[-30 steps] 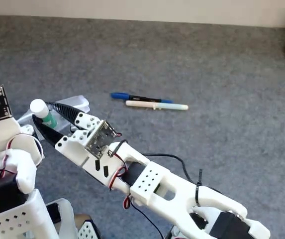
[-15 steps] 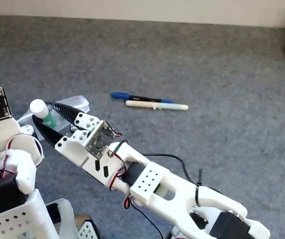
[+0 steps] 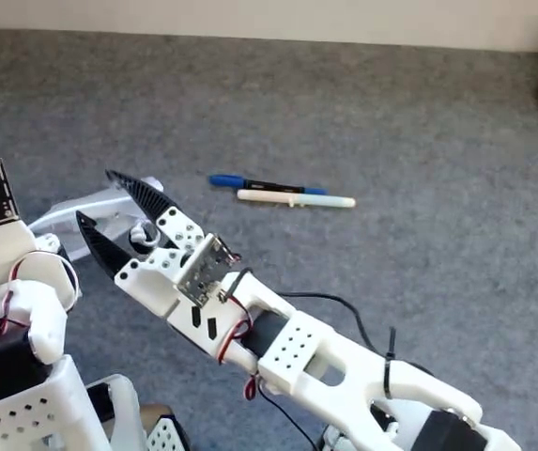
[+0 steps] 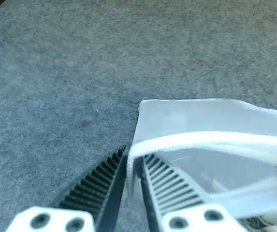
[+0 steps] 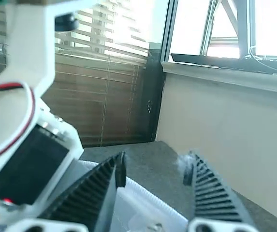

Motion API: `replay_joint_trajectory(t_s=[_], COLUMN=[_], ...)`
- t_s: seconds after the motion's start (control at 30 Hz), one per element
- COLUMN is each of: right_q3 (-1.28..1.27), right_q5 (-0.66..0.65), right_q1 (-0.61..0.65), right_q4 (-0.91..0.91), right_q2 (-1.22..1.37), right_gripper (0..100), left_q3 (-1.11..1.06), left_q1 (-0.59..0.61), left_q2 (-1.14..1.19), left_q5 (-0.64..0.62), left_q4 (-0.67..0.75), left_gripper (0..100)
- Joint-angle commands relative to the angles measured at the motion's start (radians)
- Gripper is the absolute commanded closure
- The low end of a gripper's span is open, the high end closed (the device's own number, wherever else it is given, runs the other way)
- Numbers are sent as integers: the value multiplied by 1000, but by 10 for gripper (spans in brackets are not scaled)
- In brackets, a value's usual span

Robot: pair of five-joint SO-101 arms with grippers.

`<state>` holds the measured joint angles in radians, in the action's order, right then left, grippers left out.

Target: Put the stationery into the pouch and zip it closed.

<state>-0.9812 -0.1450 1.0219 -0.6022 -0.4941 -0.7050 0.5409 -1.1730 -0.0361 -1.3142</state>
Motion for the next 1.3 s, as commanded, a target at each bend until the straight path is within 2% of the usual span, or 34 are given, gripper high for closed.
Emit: replay_joint_trajectory(t_s=[0.0, 0.43, 0.73, 1.07, 1.17, 1.27], right_q3=[-4, -18, 2, 286, 357, 387], right_q5=[-15, -15, -11, -9, -9, -9], right_q1=[-15, -18, -96, -231, -288, -329], right_q4=[-12, 1, 364, 997, 1084, 1087], right_q2=[-71, -84, -228, -343, -343, -341], right_gripper=[817, 817, 817, 817, 817, 818], left_q3=[8, 8, 8, 8, 8, 8], left_q1=[-15, -15, -15, -15, -15, -15], left_q2=[1, 1, 1, 1, 1, 1], left_q5=[-11, -9, -9, -9, -9, -9], left_q4=[29, 28, 28, 26, 26, 26], left_gripper=[993, 993, 993, 993, 993, 993])
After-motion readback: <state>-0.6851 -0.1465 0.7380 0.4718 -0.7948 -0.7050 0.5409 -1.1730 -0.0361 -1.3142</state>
